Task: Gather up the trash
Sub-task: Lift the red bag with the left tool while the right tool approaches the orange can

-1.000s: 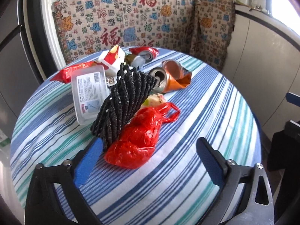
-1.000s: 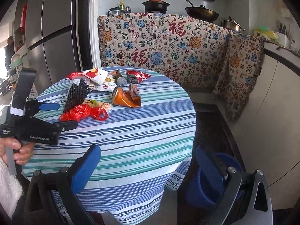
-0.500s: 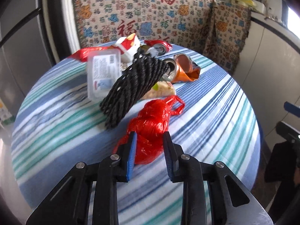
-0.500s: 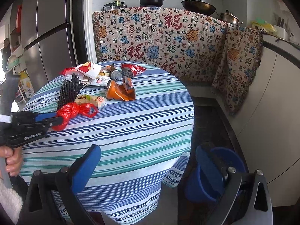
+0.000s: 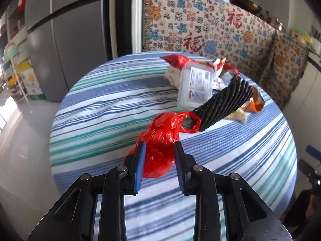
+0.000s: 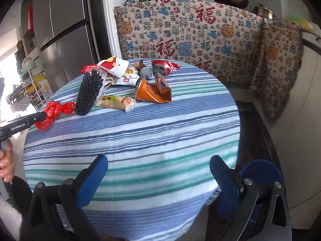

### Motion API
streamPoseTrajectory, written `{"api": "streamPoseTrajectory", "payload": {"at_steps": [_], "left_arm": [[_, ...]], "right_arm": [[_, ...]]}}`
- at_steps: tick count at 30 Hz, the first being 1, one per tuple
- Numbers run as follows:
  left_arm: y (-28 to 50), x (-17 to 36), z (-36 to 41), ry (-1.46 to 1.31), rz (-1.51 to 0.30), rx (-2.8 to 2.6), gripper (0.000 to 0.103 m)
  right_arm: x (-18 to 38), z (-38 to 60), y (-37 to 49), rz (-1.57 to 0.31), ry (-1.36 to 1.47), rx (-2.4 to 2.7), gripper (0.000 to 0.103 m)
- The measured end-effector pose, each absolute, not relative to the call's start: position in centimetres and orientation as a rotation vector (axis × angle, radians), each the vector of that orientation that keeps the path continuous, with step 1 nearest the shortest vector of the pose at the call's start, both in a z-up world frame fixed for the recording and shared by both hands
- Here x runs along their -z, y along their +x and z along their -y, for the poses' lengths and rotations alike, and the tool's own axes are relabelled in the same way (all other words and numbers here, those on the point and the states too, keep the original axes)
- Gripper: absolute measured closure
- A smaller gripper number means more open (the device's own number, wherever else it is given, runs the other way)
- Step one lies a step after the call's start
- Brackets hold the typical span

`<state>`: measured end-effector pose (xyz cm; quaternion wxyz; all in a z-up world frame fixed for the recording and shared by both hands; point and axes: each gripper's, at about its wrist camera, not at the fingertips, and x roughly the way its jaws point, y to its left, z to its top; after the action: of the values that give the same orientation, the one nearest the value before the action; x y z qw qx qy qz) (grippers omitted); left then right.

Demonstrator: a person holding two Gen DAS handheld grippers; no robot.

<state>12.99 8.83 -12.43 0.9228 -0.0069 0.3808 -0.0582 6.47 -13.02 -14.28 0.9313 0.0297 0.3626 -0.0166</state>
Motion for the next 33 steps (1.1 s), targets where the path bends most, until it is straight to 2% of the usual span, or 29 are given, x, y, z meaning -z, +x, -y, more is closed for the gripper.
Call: {"api": "streamPoseTrajectory", "payload": {"at_steps": [1,3,6,10,11,14,17,33], "left_arm": [[13.4,12.9,-8.8,-0.008,-0.79,0.125,0.061],[14.3,13.8,-8.7,-0.002,-0.812,0.13,0.034],[15.1,14.8,-8.8,0.021,-0.834,0.11,0.025],[16.7,16.0,-9.1,0.032,-0.889,0.072,0.023],[17.0,16.3,-9.3,0.03,-0.889,0.057,0.019],[17.9,16.4,-10.0,0.009,-0.896,0.009,0.015],[18.6,16.8,-10.4,-0.004,-0.928,-0.032,0.0],[20.6,17.1,-10.7,0.061,-0.933,0.102,0.0]], "right_arm": [[14.6,13.2,7.1,-0.747,0.063,0.034,0.0],[15.4,13.5,8.4,-0.782,0.061,0.033,0.0],[16.8,13.6,11.2,-0.865,0.059,-0.019,0.0],[18.2,13.7,14.5,-0.928,0.035,-0.047,0.0],[18.3,13.5,15.1,-0.921,0.005,-0.043,0.0],[18.4,13.7,16.9,-0.934,-0.037,-0.05,0.0],[18.3,14.2,18.3,-0.936,-0.053,-0.07,0.0],[18.5,15.2,21.4,-0.915,-0.05,-0.053,0.0]]}}
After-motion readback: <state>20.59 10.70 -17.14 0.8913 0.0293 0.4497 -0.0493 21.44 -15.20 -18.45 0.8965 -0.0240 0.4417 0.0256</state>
